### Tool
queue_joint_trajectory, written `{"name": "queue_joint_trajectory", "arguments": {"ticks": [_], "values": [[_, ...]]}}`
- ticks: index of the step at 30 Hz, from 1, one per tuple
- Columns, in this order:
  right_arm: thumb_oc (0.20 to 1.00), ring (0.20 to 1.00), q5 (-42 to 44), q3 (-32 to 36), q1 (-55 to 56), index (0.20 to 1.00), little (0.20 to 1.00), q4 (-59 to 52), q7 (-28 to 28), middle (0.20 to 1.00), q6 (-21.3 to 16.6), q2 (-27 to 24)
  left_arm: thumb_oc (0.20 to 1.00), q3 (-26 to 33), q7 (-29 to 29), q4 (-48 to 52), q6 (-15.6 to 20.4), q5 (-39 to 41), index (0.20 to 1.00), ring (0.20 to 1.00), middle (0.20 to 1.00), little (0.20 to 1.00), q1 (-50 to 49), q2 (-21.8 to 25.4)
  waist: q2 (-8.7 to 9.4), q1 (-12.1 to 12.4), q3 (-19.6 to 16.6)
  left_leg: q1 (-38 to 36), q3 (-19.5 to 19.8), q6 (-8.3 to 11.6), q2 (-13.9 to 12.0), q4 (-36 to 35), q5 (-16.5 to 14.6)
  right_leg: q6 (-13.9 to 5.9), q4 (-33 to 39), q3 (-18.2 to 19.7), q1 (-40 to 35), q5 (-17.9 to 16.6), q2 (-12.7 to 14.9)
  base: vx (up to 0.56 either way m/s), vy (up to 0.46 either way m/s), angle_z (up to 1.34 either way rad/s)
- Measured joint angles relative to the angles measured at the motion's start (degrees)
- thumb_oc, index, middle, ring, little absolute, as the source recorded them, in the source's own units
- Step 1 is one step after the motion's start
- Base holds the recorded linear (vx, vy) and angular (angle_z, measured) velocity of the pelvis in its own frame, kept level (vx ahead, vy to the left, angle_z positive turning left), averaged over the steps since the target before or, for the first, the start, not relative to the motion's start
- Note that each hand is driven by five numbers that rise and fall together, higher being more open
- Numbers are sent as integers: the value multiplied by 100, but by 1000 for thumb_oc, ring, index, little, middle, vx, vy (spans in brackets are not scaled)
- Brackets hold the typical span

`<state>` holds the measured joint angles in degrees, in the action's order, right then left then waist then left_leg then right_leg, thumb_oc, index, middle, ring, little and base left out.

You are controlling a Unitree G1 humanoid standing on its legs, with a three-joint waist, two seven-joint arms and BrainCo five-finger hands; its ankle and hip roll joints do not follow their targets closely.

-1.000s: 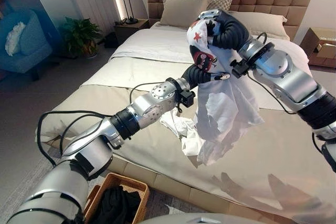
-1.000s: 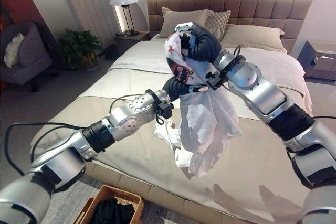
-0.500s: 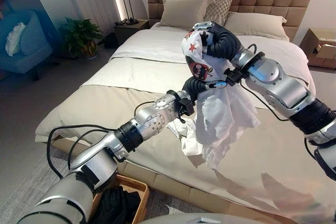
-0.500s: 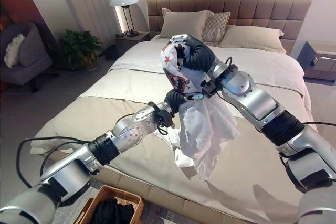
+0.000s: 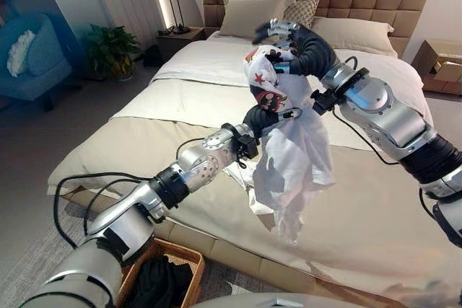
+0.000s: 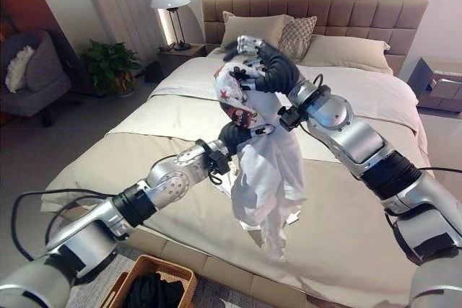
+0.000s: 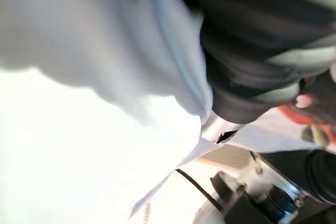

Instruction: Pick up clothes into the bucket

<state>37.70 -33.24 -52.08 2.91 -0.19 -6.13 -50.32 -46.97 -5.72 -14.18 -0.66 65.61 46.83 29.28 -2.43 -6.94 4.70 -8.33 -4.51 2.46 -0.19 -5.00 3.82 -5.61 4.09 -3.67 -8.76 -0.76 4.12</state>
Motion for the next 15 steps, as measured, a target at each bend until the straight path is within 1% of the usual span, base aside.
{"name": "queue_joint_trajectory", "arguments": {"ticks": [1, 2, 3, 4, 5, 6, 7, 9, 10, 11, 13, 14, 15], "values": [[1000, 1000, 0, 12, 14, 1000, 1000, 0, 31, 1000, -2, -14, 200, -3, 3, -1, 1, -45, 200, 200, 200, 200, 0, 105, -1, 2, 0, -2, 2, 0, 2, 0, 0, 0, 0, 1, -2, 0, 2, 0, 0, 0], [1000, 1000, 0, 357, 327, 1000, 1000, -130, 26, 1000, -24, 3, 200, 25, -31, 204, -8, -161, 200, 200, 200, 200, -61, 474, 3, 68, 5, 0, 3, 0, -5, 1, 0, 5, 7, -8, -4, -2, -2, 0, 0, 0], [1000, 1000, 1, 541, 534, 1000, 1000, -175, 57, 1000, -43, -40, 200, 51, -40, 329, 6, -193, 200, 200, 200, 200, -105, 748, 9, 42, 9, 1, 8, 0, -7, -1, 0, 16, 2, -5, -5, -10, -3, 0, 0, 0], [1000, 1000, 12, 690, 699, 1000, 1000, -189, 66, 1000, -48, -70, 200, 115, -50, 406, 8, -258, 200, 200, 200, 200, -165, 952, 8, 83, 9, -1, 23, 0, 0, 1, 0, 19, 9, -14, -15, -11, -2, 19, -17, 6], [1000, 1000, 22, 977, 958, 1000, 1000, -204, 85, 1000, -52, -114, 200, 161, -46, 406, 6, -383, 200, 200, 200, 200, -229, 1284, -14, 140, 8, -1, 34, 3, 3, -2, -3, 35, 4, -21, -39, 6, 10, 0, 0, 0], [1000, 1000, 24, 1196, 1147, 1000, 1000, -258, 87, 1000, -68, -153, 200, 169, -67, 465, 9, -460, 200, 200, 200, 200, -287, 1538, -8, 145, 12, 3, 30, 5, 3, 1, -4, 39, 2, -19, -7, 6, 3, 0, 0, 0], [1000, 1000, 51, 1553, 1450, 1000, 1000, -248, 89, 1000, -81, -252, 200, 343, -101, 415, 4, -722, 200, 200, 200, 200, -473, 2009, -23, 159, 20, 6, 45, 4, 3, -2, -9, 45, 9, -38, -23, 19, 7, 0, 0, 0], [1000, 1000, 134, 1850, 1679, 1000, 1000, -224, 79, 1000, -89, -337, 200, 533, -127, 343, 3, -984, 200, 200, 200, 200, -669, 2487, -44, 167, 33, 7, 57, -1, 4, -2, -12, 42, 20, -65, -49, 28, 8, 21, -3, 5], [1000, 1000, 177, 2161, 1965, 1000, 1000, -205, 87, 1000, -96, -368, 200, 663, -162, 264, 2, -1238, 200, 200, 200, 200, -810, 2894, -44, 156, 46, 2, 80, -1, 4, 0, -12, 52, 26, -84, -54, 21, 4, 13, 1, 15], [1000, 1000, 245, 2282, 2130, 1000, 1000, -127, 70, 1000, -96, -450, 200, 786, -168, 59, 3, -1495, 200, 200, 200, 200, -861, 3184, -72, 163, 64, -4, 142, 0, 19, -1, -13, 59, 34, -131, -99, 36, 17, 14, 2, 19], [1000, 1000, 251, 2403, 2291, 1000, 1000, 5, 51, 1000, -95, -438, 200, 817, -226, -66, 14, -1839, 200, 200, 200, 200, -861, 3529, -105, 205, 86, -1, 170, 2, 23, -3, -15, 64, 38, -164, -100, 49, 24, 0, 0, 11], [1000, 1000, 249, 2566, 2597, 1000, 1000, 104, 18, 1000, -94, -420, 200, 759, -398, -22, 16, -2404, 200, 200, 200, 200, -843, 4258, -120, 264, 130, 12, 163, 2, 18, -2, -15, 63, 63, -165, -98, 46, 19, 0, 0, 0], [1000, 1000, 249, 2661, 2812, 1000, 1000, 154, 19, 1000, -85, -432, 200, 762, -433, -72, 17, -2600, 200, 200, 200, 200, -818, 4508, -122, 292, 148, 12, 166, 2, 23, 0, -15, 63, 61, -181, -97, 46, 17, -7, 4, 5]]}}
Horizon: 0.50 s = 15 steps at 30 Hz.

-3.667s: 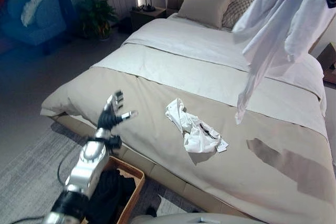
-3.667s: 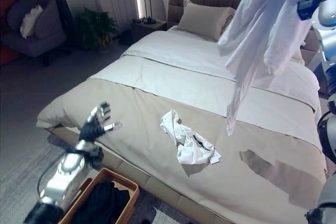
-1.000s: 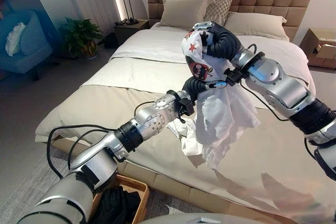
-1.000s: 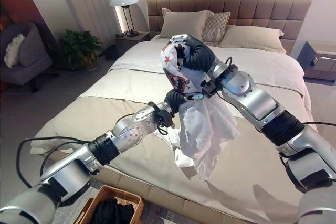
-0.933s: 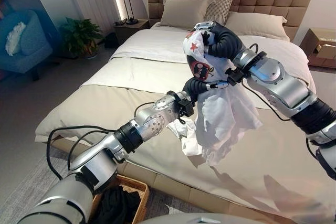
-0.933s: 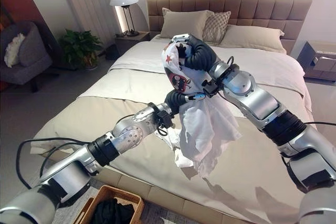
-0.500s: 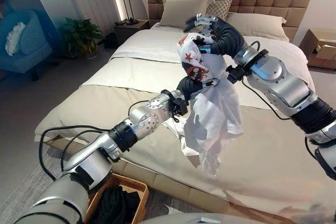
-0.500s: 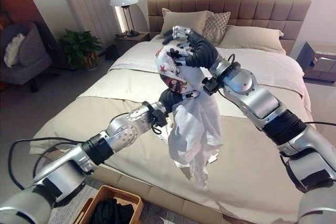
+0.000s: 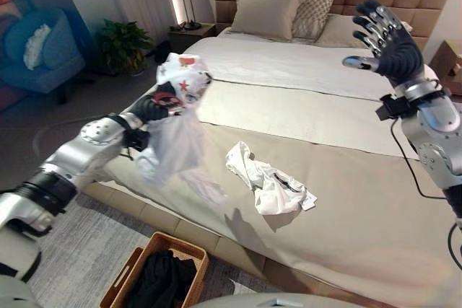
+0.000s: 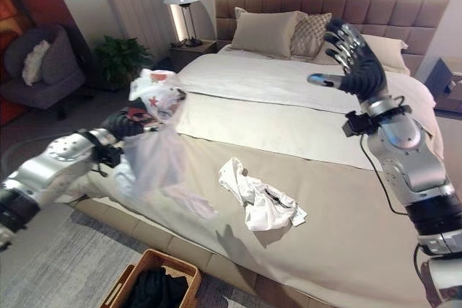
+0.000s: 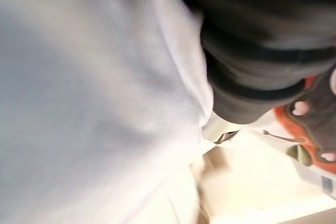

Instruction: Pick up clothes into the bucket

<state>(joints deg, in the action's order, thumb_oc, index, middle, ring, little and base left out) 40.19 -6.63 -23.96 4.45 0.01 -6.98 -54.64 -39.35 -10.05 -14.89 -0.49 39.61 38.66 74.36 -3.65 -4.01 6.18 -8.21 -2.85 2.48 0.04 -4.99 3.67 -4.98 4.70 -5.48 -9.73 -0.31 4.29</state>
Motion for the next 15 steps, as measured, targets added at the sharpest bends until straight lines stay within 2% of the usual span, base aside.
{"name": "queue_joint_trajectory", "arguments": {"ticks": [1, 3, 6, 9, 11, 13, 14, 15], "values": [[1000, 1000, -21, 53, 240, 1000, 1000, 129, -21, 1000, 49, 6, 200, 21, -24, -46, 13, -447, 200, 200, 200, 200, 21, 436, -78, 54, 33, 5, 42, 0, 16, -1, 1, 1, 2, -32, -17, 4, 18, -8, 8, 12], [1000, 1000, -58, 385, 799, 1000, 1000, 165, -85, 1000, 84, 250, 200, 31, -68, 147, 97, -1308, 200, 200, 200, 200, 170, 965, -129, 166, 67, 76, 146, 1, 39, -1, 4, 2, 4, -137, -13, 3, 32, -3, 5, 25], [1000, 1000, -199, 474, 1242, 1000, 1000, 257, -144, 1000, 186, 533, 200, 291, -37, 303, 275, -1947, 200, 200, 200, 200, 259, 1030, -218, 293, 114, 94, 238, 1, 64, 0, 6, -8, -55, -210, 4, 50, 55, -2, 5, 21], [1000, 1000, -409, 566, 1665, 1000, 1000, 466, -200, 1000, 192, 1240, 200, 1295, 181, 740, 580, -2484, 200, 200, 200, 200, -366, 1056, -234, 439, 138, 132, 326, 7, 81, 0, 3, -9, -133, -312, 17, 153, 70, -19, 4, 20], [1000, 1000, -595, 675, 2085, 1000, 1000, 822, -192, 1000, 229, 1779, 200, 2275, 447, 1180, 788, -3117, 200, 200, 200, 200, -1252, 1014, -270, 489, 167, 201, 481, 3, 133, 19, 6, -31, -222, -448, 51, 202, 114, -57, 21, 28], [1000, 1000, -648, 908, 2261, 1000, 1000, 1127, -183, 1000, 176, 2202, 200, 3067, 540, 1370, 891, -3208, 200, 200, 200, 200, -2068, 868, -302, 593, 196, 256, 517, -4, 158, 50, 11, -42, -327, -470, 110, 259, 149, -84, 21, 18], [1000, 1000, -649, 1039, 2495, 1000, 1000, 1673, -65, 1000, 160, 2541, 200, 3492, 620, 1473, 928, -3218, 200, 200, 200, 200, -2663, 774, -311, 647, 214, 320, 582, -6, 201, 77, 13, -63, -348, -554, 136, 291, 160, -149, 1, 24], [1000, 1000, -651, 1047, 2616, 1000, 1000, 1970, -24, 1000, 160, 2651, 200, 3730, 653, 1532, 916, -3219, 200, 200, 200, 200, -3002, 717, -315, 655, 222, 403, 628, -5, 222, 111, 14, -79, -431, -610, 208, 339, 182, -150, 0, 33]]}}
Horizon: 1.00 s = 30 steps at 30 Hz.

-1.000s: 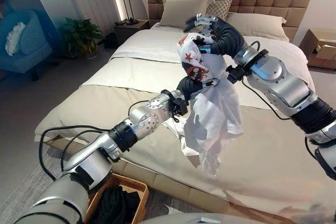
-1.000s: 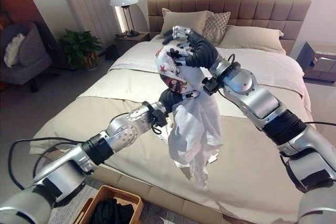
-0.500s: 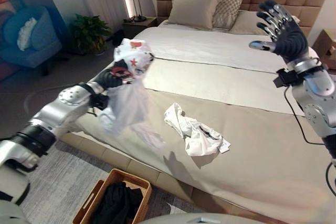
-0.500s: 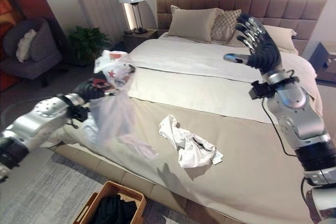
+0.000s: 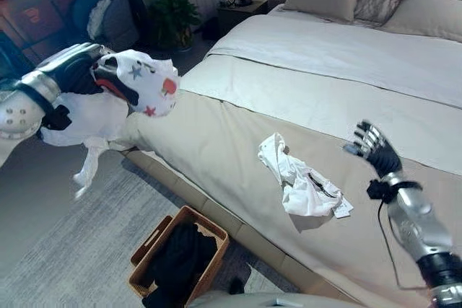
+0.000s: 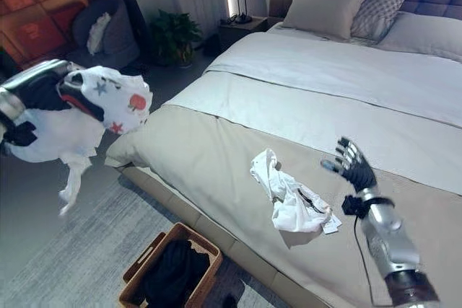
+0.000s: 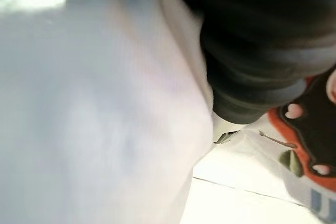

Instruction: Pick up clothes into the bucket

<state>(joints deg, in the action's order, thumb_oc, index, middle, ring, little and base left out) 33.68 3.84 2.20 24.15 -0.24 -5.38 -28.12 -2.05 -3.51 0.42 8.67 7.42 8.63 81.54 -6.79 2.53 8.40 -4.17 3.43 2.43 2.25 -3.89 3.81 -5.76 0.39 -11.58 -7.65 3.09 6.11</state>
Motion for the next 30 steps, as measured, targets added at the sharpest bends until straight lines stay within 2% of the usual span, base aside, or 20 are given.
{"name": "queue_joint_trajectory", "arguments": {"ticks": [2, 3, 4, 6, 9, 13, 15, 19, 22, 25, 29, 30], "values": [[1000, 1000, -191, -8, 217, 1000, 1000, 646, 112, 1000, 63, 194, 200, 617, 52, 121, -11, -228, 200, 200, 200, 200, -836, -228, -21, -8, 245, 141, 166, -3, 42, 82, 3, -9, -174, -157, 106, 87, 52, -198, 3, 40], [1000, 1000, -310, -6, 261, 1000, 1000, 804, 162, 1000, 69, 246, 200, 747, 86, 123, -48, -281, 200, 200, 200, 200, -1034, -341, -23, 8, 298, 242, 203, -6, 52, 143, 8, -16, -267, -200, 205, 118, 69, -279, 31, 46], [1000, 1000, -517, -6, 251, 1000, 1000, 1091, 260, 1000, 67, 328, 200, 1025, 158, 102, -71, -407, 200, 200, 200, 200, -1422, -620, -18, 12, 478, 473, 314, -7, 87, 289, 8, -18, -508, -286, 421, 206, 119, -141, 32, 37], [1000, 1000, -709, 2, 232, 1000, 1000, 1284, 360, 1000, 77, 382, 200, 1030, 174, 33, -129, -475, 200, 200, 200, 200, -1563, -745, 2, -1, 688, 648, 365, -20, 91, 384, 20, 5, -728, -344, 627, 264, 160, -192, 49, 27], [1000, 1000, -1002, -30, 89, 1000, 1000, 1316, 453, 1000, 70, 530, 200, 1072, 274, -166, -186, -674, 200, 200, 200, 200, -1693, -939, 174, -2, 1099, 1162, 466, -30, 167, 711, 32, 25, -1456, -387, 1264, 504, 319, -241, 69, 17], [1000, 1000, -1263, -19, -84, 1000, 1000, 1337, 507, 1000, 59, 590, 200, 938, 545, -886, -215, -739, 200, 200, 200, 200, -1354, -1741, 310, -25, 1557, 1734, 530, 19, 282, 1052, -1, 82, -2209, -424, 1972, 741, 486, -119, 14, 18], [1000, 1000, -1333, -30, -72, 1000, 1000, 1364, 611, 1000, 31, 593, 200, 866, 938, -1280, -280, -862, 200, 200, 200, 200, -1074, -2196, 404, -20, 1787, 2211, 593, 107, 349, 1434, -74, 176, -2677, -400, 2464, 899, 634, -168, 34, 17], [1000, 1000, -1406, -58, -448, 1000, 1000, 1627, 777, 1000, -20, 586, 200, 780, 1447, -1569, -369, -1119, 200, 200, 200, 200, -938, -2583, 627, -6, 2112, 3037, 513, 138, 308, 2011, -166, 281, -3194, -295, 3303, 999, 603, -93, 30, -9], [1000, 1000, -1406, -274, -496, 1000, 1000, 1508, 876, 1000, -88, 444, 200, 642, 1746, -1802, -431, -1124, 200, 200, 200, 200, -660, -2919, 738, -43, 2210, 3600, 462, 146, 263, 2478, -278, 353, -3553, -169, 3840, 1042, 550, -55, 16, -17], [1000, 1000, -1398, -401, -502, 1000, 1000, 1454, 962, 1000, -180, 394, 200, 472, 2025, -2045, -443, -1122, 200, 200, 200, 200, -244, -3027, 771, -77, 2215, 4178, 451, 122, 184, 2939, -437, 435, -3827, -107, 4345, 1099, 465, -37, 20, -13], [1000, 1000, -1369, -507, -545, 1000, 1000, 1081, 1096, 1000, -304, 315, 200, 427, 2484, -2103, -440, -1117, 200, 200, 200, 200, 261, -3096, 874, -316, 2234, 5144, 447, 146, 125, 3503, -499, 474, -4238, -55, 5265, 1106, 394, -68, 41, -10], [1000, 1000, -1366, -575, -611, 1000, 1000, 1065, 1103, 1000, -350, 264, 200, 368, 2560, -2207, -437, -1115, 200, 200, 200, 200, 394, -3071, 885, -300, 2241, 5307, 458, 151, 121, 3605, -518, 478, -4315, -57, 5418, 1110, 390, -23, 29, -18]]}}
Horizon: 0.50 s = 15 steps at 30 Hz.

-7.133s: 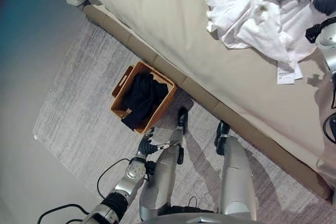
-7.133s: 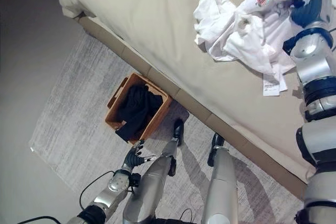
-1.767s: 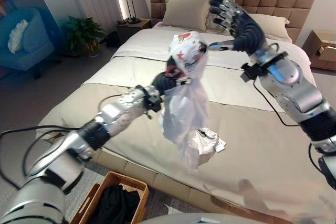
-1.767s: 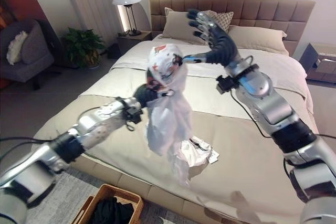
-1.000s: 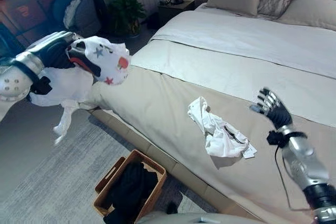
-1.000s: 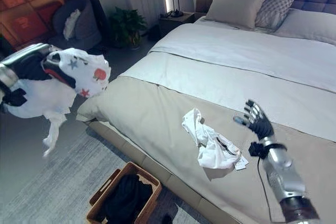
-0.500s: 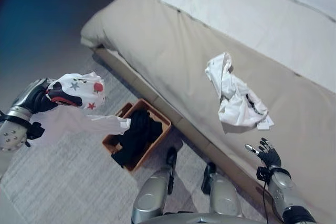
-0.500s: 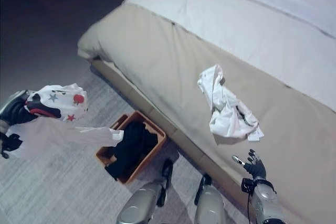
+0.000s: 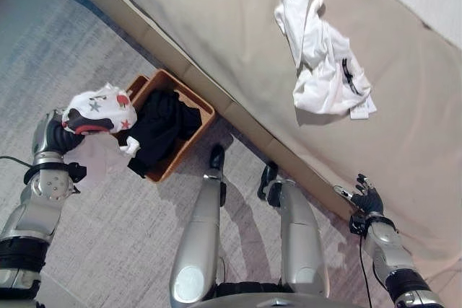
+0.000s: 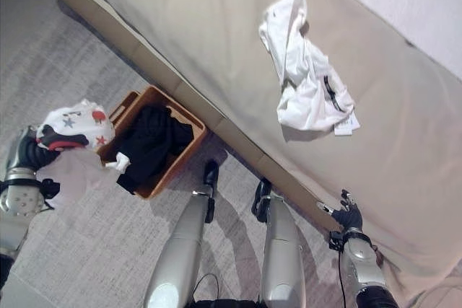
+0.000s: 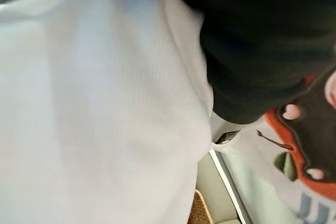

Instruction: Pick up clothes into the bucket

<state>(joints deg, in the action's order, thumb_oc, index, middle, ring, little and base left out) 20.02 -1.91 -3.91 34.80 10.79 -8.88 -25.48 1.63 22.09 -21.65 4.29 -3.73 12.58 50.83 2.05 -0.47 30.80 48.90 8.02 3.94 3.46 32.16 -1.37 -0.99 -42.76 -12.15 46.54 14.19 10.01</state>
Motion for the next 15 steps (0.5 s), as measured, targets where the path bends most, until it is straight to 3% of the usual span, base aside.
{"name": "queue_joint_trajectory", "arguments": {"ticks": [5, 15], "values": [[1000, 1000, 127, -150, -204, 1000, 1000, -255, 129, 1000, -199, -111, 200, -311, 266, -284, 4, 8, 200, 200, 200, 200, 716, 216, 203, -205, 33, 867, -6, 37, -89, 416, -49, 29, -265, 58, 828, -13, -92, -9, 26, -14], [1000, 1000, 218, -390, -464, 1000, 1000, -240, 362, 1000, -343, -233, 200, -943, 456, -704, -46, 10, 200, 200, 200, 200, 1374, 421, 251, -373, 31, 1569, -9, -42, -82, 805, -171, 32, -412, 40, 1396, -64, -80, 8, 21, -1]]}}
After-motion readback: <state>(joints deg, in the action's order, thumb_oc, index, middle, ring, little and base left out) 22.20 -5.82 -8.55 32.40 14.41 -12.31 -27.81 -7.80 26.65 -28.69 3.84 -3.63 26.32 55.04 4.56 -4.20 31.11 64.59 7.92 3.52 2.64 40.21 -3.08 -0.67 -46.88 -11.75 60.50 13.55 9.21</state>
